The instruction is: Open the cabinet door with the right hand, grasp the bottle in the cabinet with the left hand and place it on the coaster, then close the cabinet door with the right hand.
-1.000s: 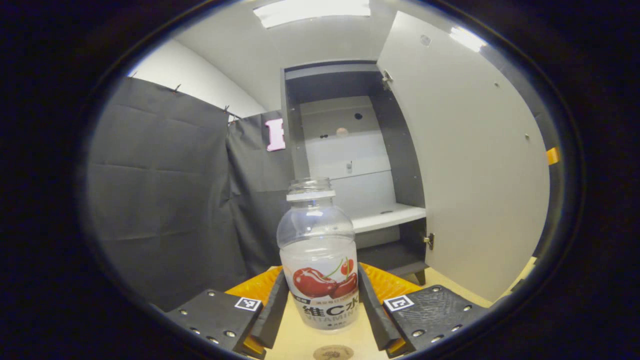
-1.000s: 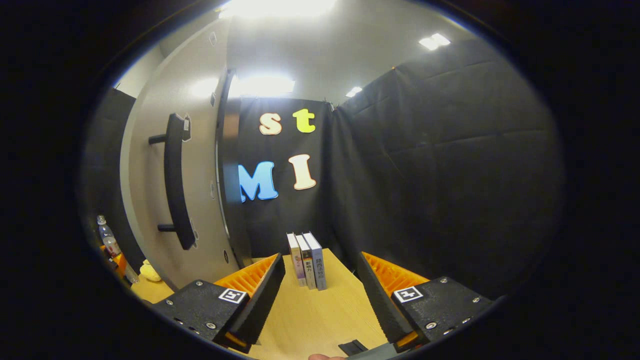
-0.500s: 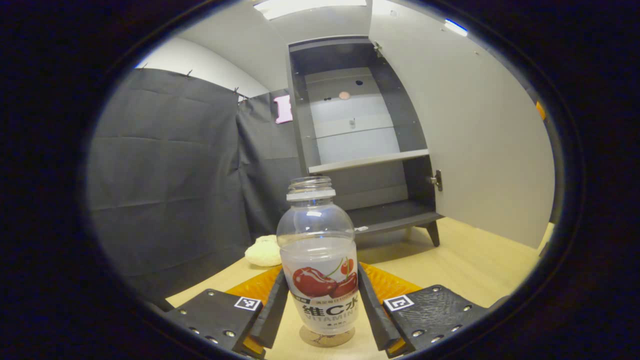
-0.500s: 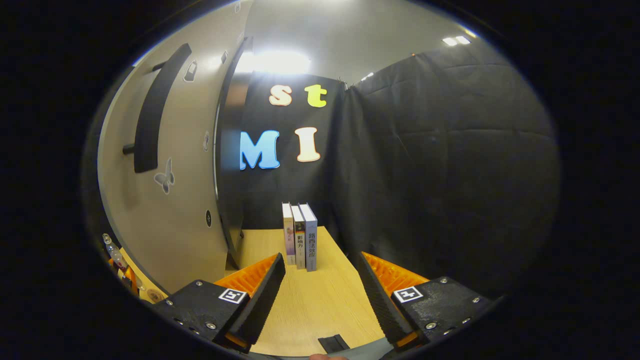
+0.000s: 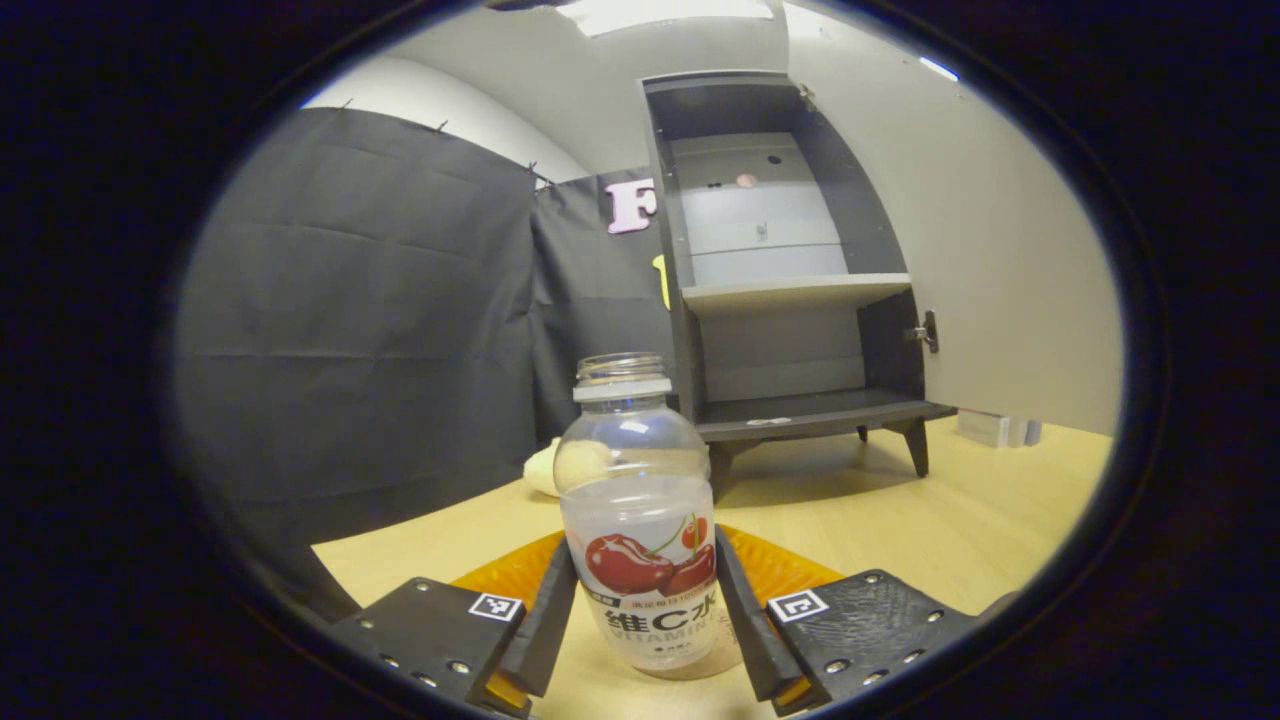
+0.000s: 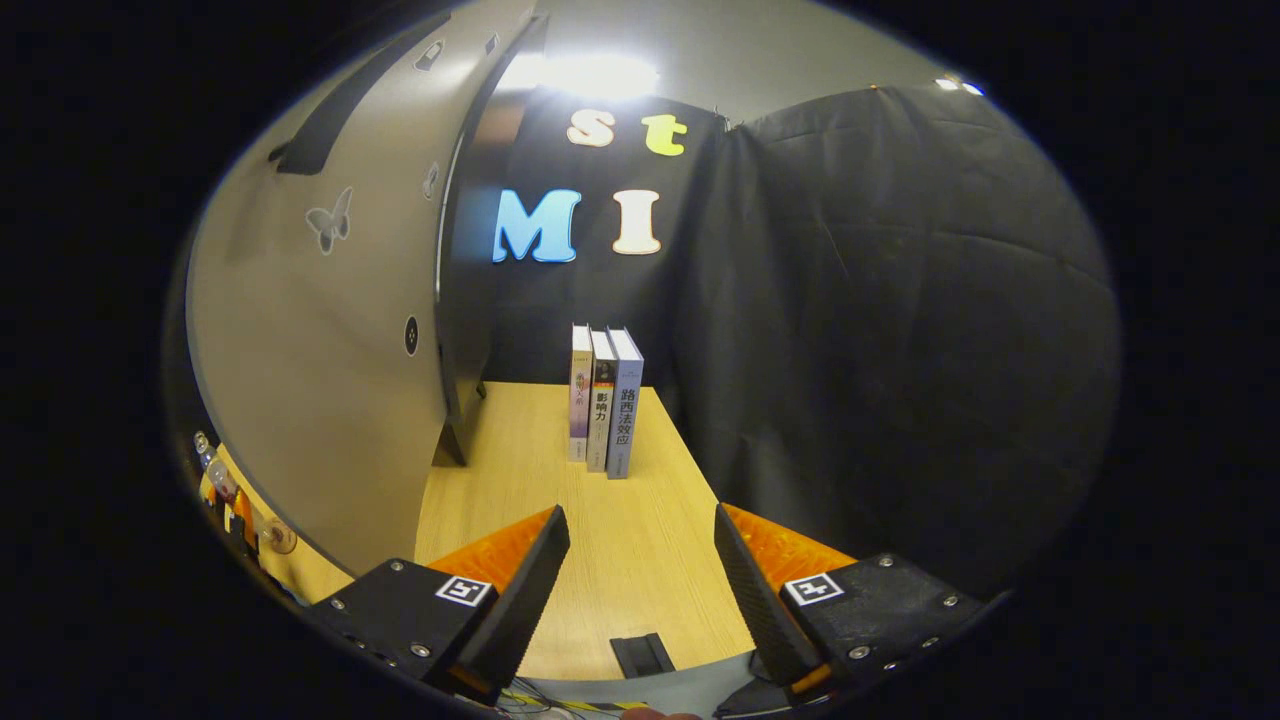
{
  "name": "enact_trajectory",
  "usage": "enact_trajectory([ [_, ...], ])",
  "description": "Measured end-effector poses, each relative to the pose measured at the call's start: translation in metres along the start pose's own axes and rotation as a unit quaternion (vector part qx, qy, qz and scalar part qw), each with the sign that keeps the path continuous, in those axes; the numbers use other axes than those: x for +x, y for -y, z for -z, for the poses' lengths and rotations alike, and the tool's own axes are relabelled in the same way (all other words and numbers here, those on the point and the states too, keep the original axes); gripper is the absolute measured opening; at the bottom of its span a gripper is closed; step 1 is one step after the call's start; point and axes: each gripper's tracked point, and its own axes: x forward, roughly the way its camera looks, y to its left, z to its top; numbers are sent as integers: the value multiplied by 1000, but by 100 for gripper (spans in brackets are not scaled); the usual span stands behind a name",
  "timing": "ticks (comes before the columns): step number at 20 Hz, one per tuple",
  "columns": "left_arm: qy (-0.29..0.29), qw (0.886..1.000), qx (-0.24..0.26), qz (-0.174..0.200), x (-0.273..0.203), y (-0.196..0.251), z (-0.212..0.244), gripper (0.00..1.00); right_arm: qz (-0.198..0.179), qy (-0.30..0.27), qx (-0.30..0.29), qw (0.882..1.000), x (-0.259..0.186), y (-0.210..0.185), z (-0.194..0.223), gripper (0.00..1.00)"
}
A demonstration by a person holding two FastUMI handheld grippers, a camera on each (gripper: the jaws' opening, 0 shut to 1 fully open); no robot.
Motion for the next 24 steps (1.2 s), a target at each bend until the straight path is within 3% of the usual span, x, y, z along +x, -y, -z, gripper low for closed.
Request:
enact_trajectory([
  [2, 7, 1000, 6, 3, 1, 1, 1, 78, -5, -10, -8, 1000, 0, -8, 7, 91],
  [3, 11, 1000, 6, 7, 2, 2, 1, 74, -9, -14, -9, 1000, -1, -13, 9, 90],
  [4, 13, 1000, 6, 11, 2, 3, 3, 78, -12, -18, -12, 1000, 0, -18, 13, 90],
  [8, 19, 1000, 1, 17, 4, 3, 4, 74, -27, -42, -55, 997, 3, -36, 29, 90],
  [15, 16, 999, -29, 14, 7, 7, 4, 80, -30, -61, -40, 997, 0, -45, 40, 90],
  [20, 24, 999, -31, 14, 6, 7, 0, 77, -38, -66, -48, 996, -1, -54, 47, 90],
  [21, 26, 999, -30, 13, 6, 7, -1, 80, -42, -64, -51, 996, -2, -56, 46, 90],
  [24, 29, 999, -27, 16, 5, 6, -3, 74, -49, -63, -49, 996, -1, -59, 46, 90],
])
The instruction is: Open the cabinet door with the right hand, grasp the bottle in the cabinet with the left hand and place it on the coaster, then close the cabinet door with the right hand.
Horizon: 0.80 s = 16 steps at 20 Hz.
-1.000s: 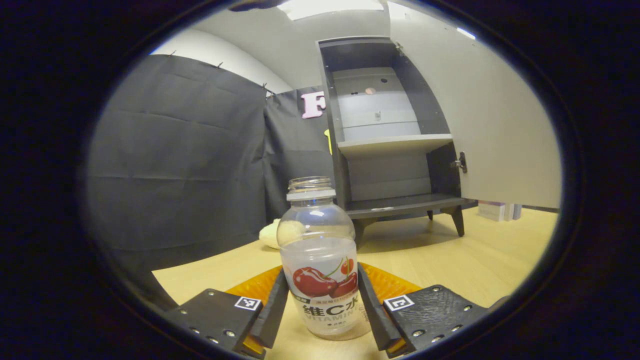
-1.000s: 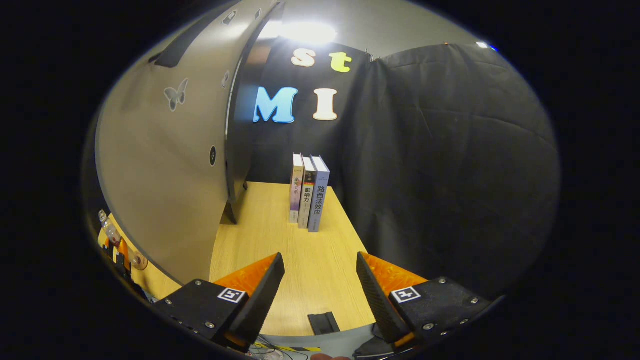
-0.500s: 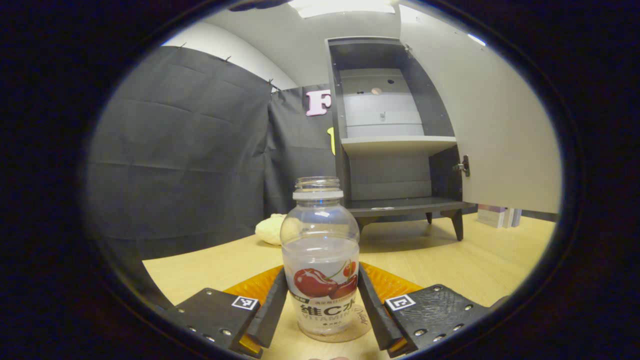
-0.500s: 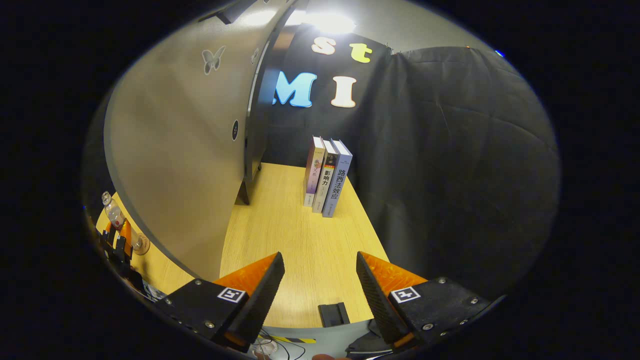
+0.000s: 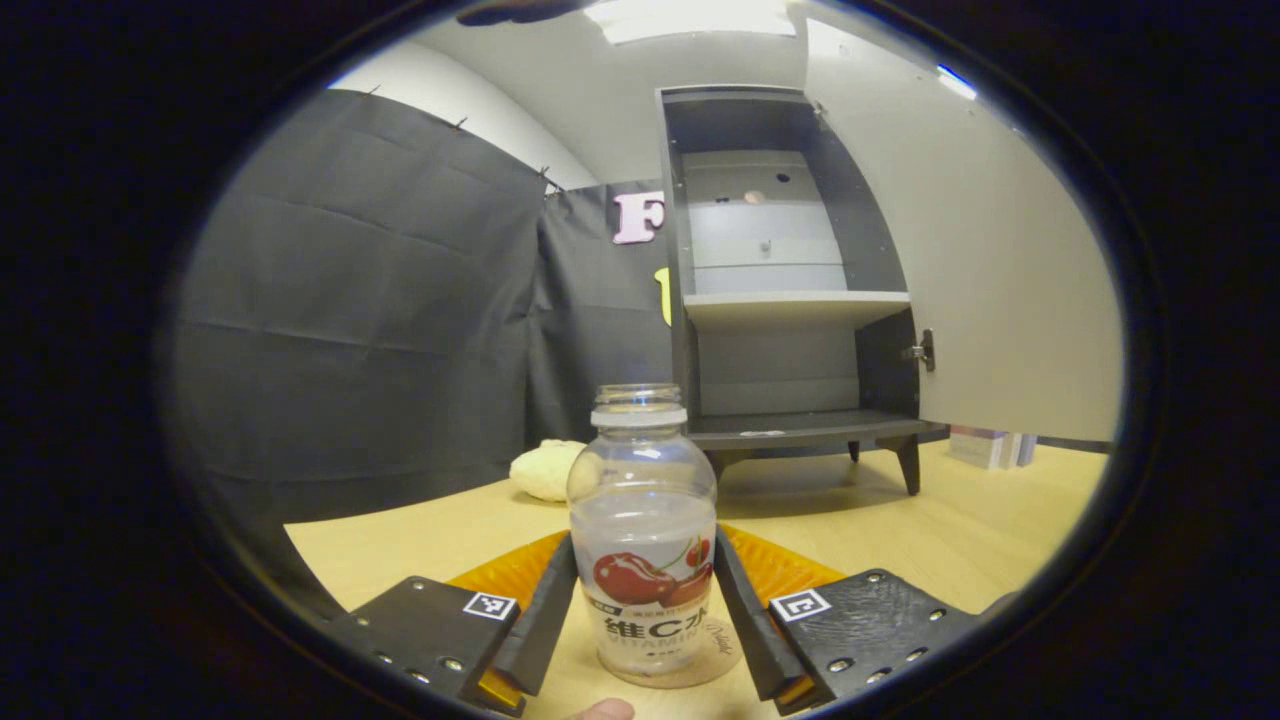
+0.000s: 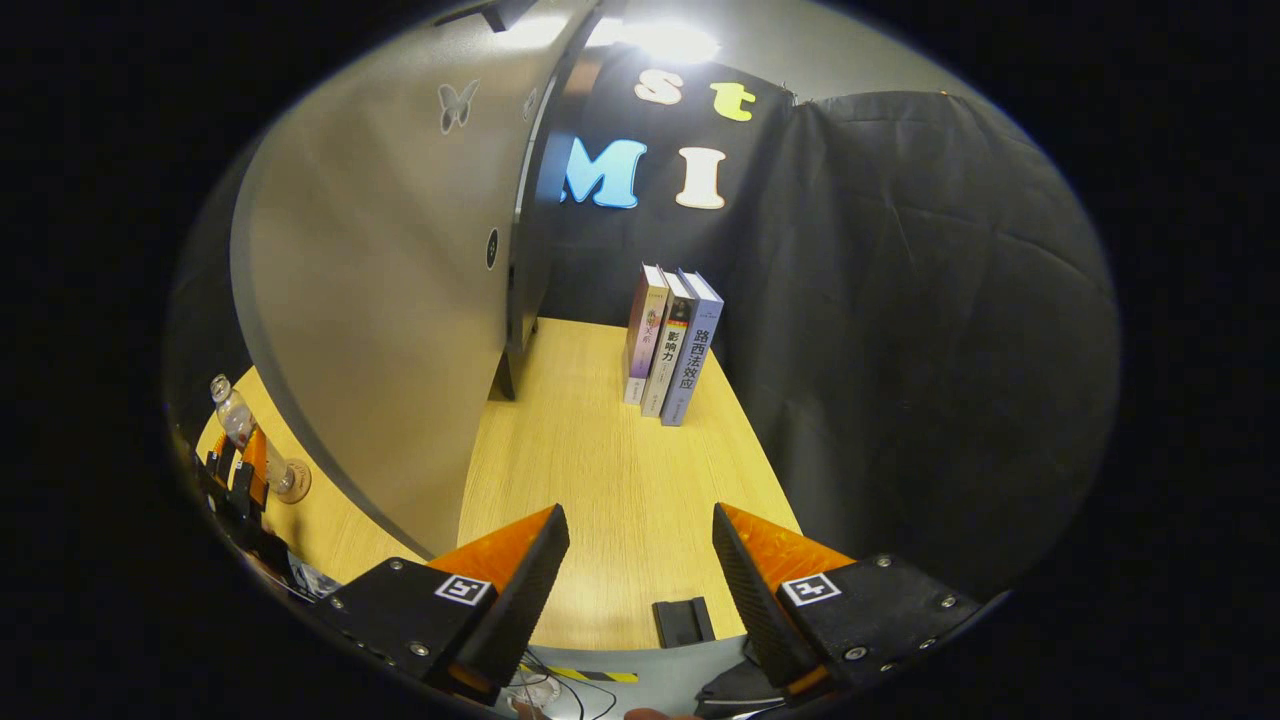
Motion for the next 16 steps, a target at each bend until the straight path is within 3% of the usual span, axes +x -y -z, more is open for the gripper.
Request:
enact_trajectory([
  [6, 18, 1000, 3, -12, 8, -5, -19, 77, -4, -5, 11, 1000, 3, 4, 2, 90],
  [11, 38, 999, 3, -5, 13, -5, -41, 82, -9, -2, 31, 999, 4, 6, 0, 90],
  [15, 52, 999, 3, 2, 11, -1, -56, 78, -9, -1, 36, 999, 3, 11, 1, 90],
  [16, 57, 998, 2, 2, 10, 0, -60, 82, -8, -1, 38, 999, 2, 13, 2, 90],
])
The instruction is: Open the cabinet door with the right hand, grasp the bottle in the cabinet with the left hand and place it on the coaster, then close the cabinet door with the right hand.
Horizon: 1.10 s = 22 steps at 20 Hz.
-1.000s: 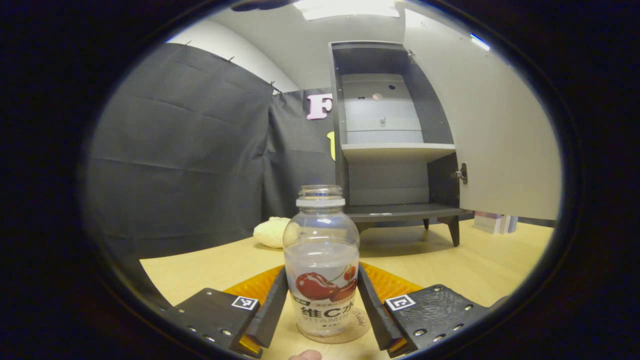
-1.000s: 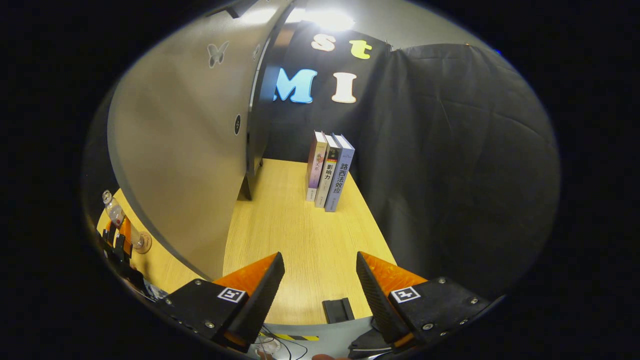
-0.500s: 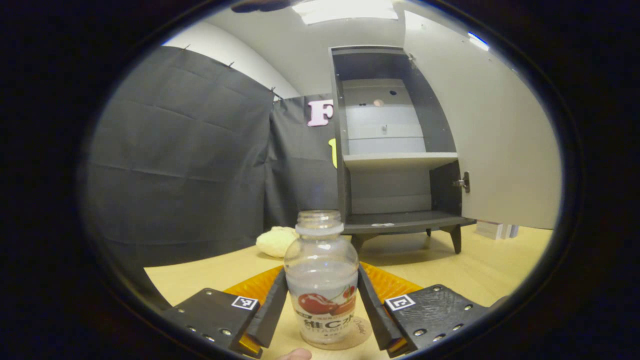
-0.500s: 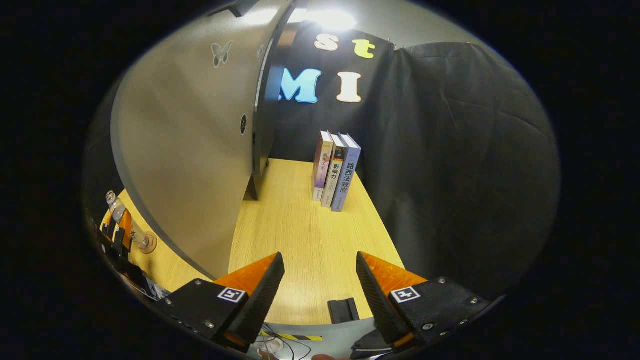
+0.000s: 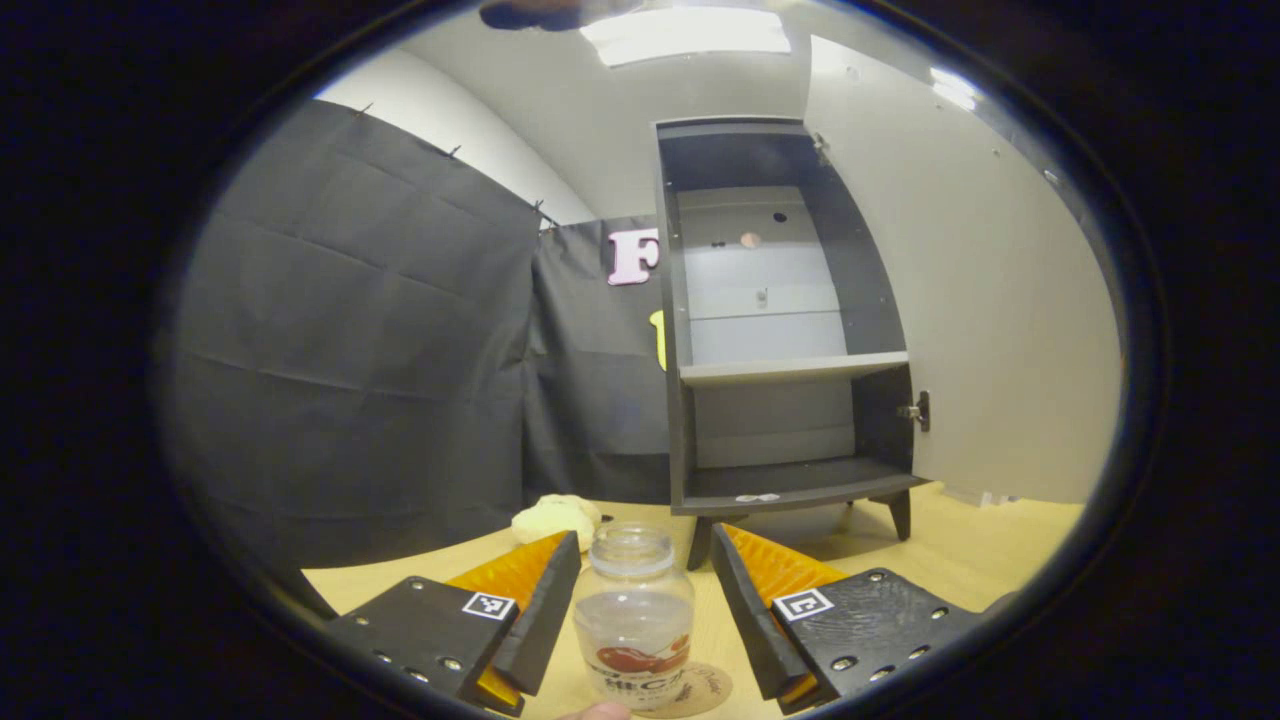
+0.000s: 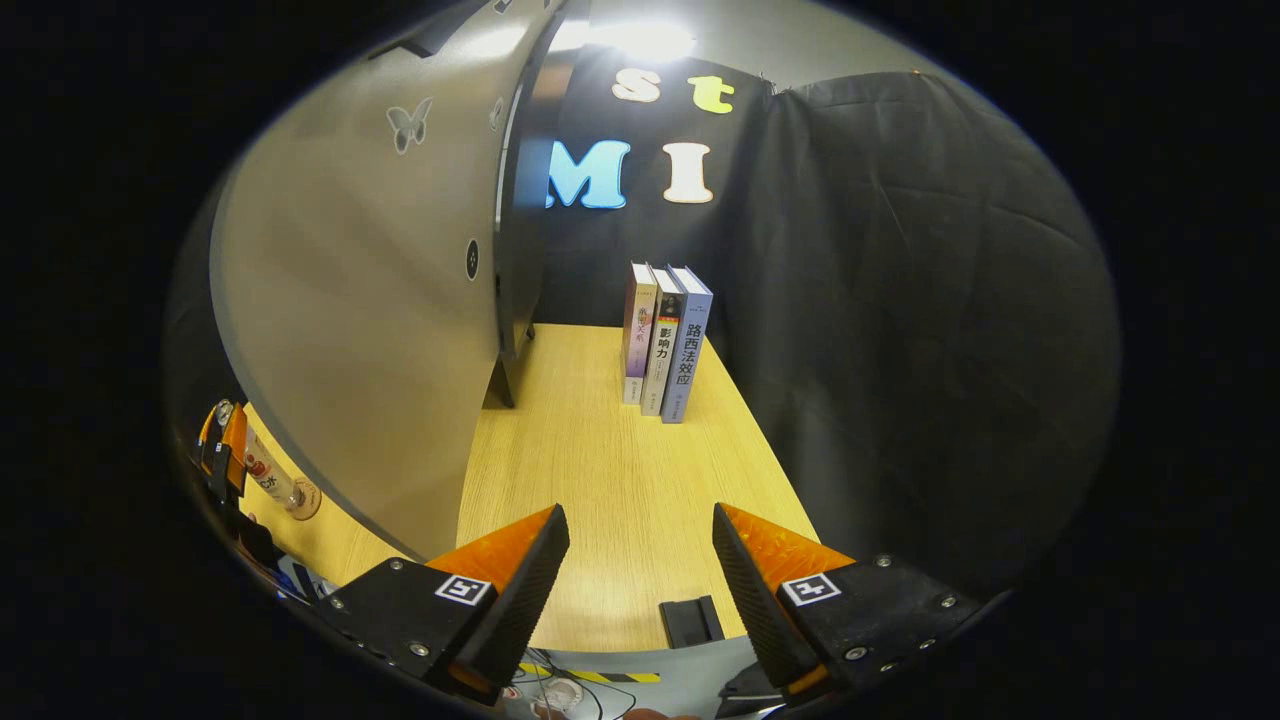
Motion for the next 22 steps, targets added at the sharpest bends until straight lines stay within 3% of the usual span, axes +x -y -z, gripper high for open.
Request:
enact_trajectory([
  [1, 5, 1000, -1, 2, 0, 1, -4, 78, 0, 0, 2, 1000, -1, 1, 0, 90],
  [2, 12, 1000, 1, 3, 0, 1, -11, 82, 1, 1, 5, 1000, -2, 3, -1, 90],
  [3, 19, 1000, 2, 6, 0, 3, -16, 78, 2, 1, 7, 1000, -2, 5, -2, 90],
  [6, 26, 1000, 6, 12, 2, 5, -23, 82, 1, 1, 14, 1000, -2, 6, 0, 90],
  [7, 30, 999, 8, 9, 1, 3, -26, 78, -1, 1, 15, 1000, -2, 5, 1, 90],
  [8, 33, 999, 7, 8, 0, 2, -29, 82, -3, -1, 15, 1000, -2, 5, 3, 90],
  [13, 41, 999, 4, -9, -2, -3, -36, 78, -6, -12, 10, 1000, -1, 5, 14, 90],
  [15, 48, 999, 7, -7, -5, -3, -43, 82, -6, -11, 14, 1000, -1, 6, 13, 90],
  [16, 50, 999, 8, -6, -7, -3, -48, 78, -5, -9, 16, 1000, -1, 7, 11, 90],
  [21, 54, 998, -9, 6, -9, -1, -86, 82, -2, 14, 47, 999, -3, 12, -7, 90],
  [22, 52, 999, -10, 12, -10, 2, -94, 78, -2, 21, 54, 998, -4, 14, -13, 90],
])
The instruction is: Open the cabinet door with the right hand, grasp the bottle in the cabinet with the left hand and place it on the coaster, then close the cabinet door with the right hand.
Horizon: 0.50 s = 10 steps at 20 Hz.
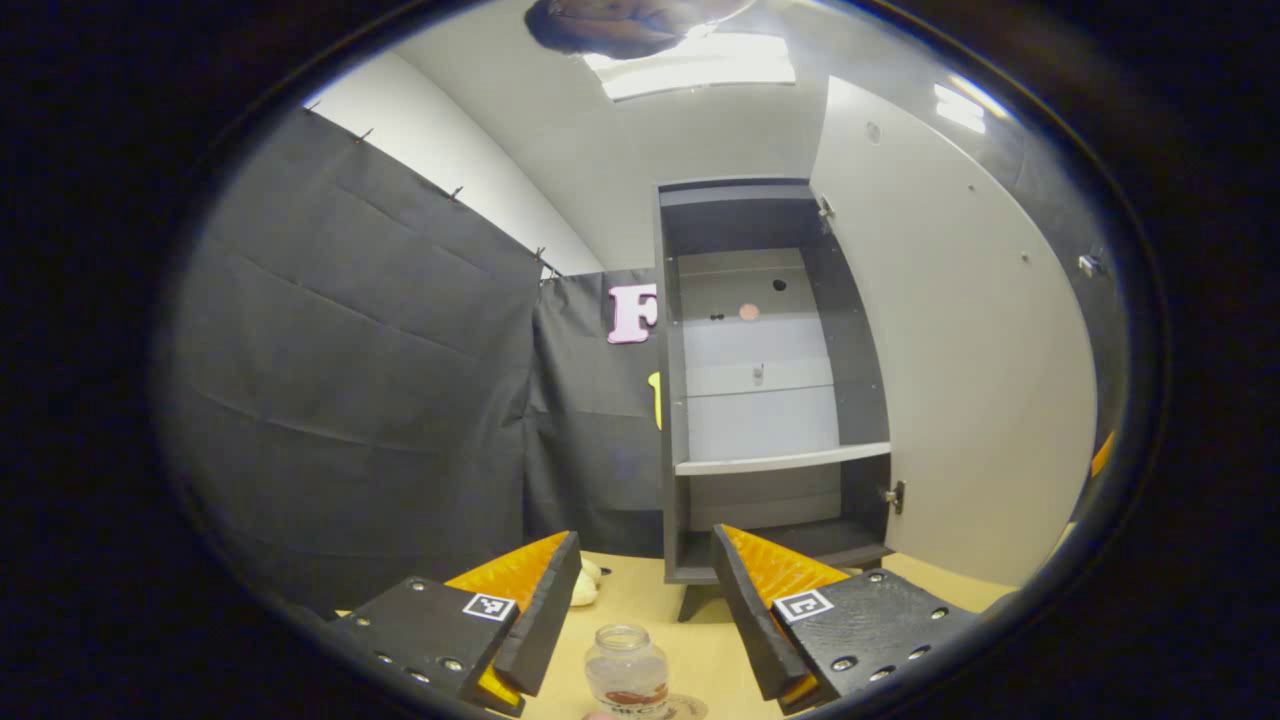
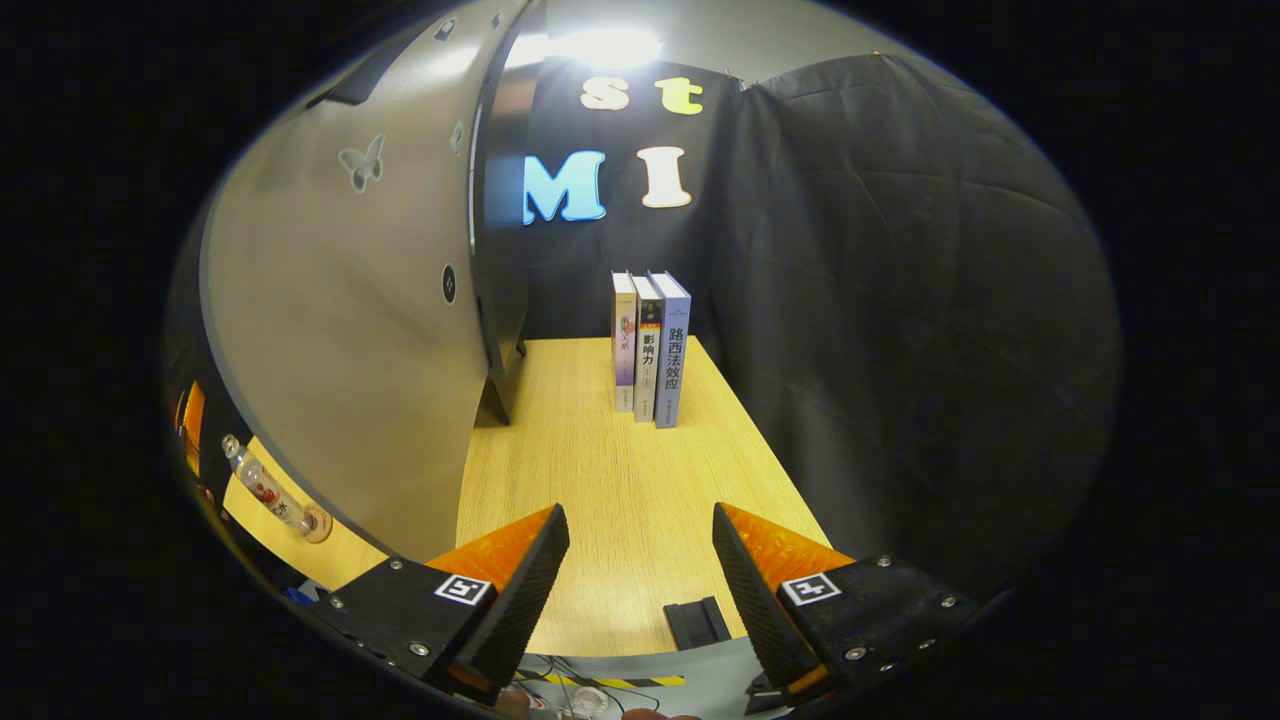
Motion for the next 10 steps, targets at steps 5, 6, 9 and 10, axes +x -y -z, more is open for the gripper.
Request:
enact_trajectory([
  [5, -4, 1000, 9, 14, 3, 3, -68, 78, 2, 54, 44, 998, -13, 8, -48, 90],
  [6, -5, 1000, 10, 20, 6, 7, -83, 82, 1, 69, 57, 996, -17, 10, -62, 90],
  [9, 1, 998, 22, 51, 20, 26, -131, 78, 1, 124, 84, 989, -35, 17, -112, 92],
  [10, 1, 997, 23, 67, 26, 38, -144, 78, -1, 146, 87, 985, -43, 18, -130, 92],
])
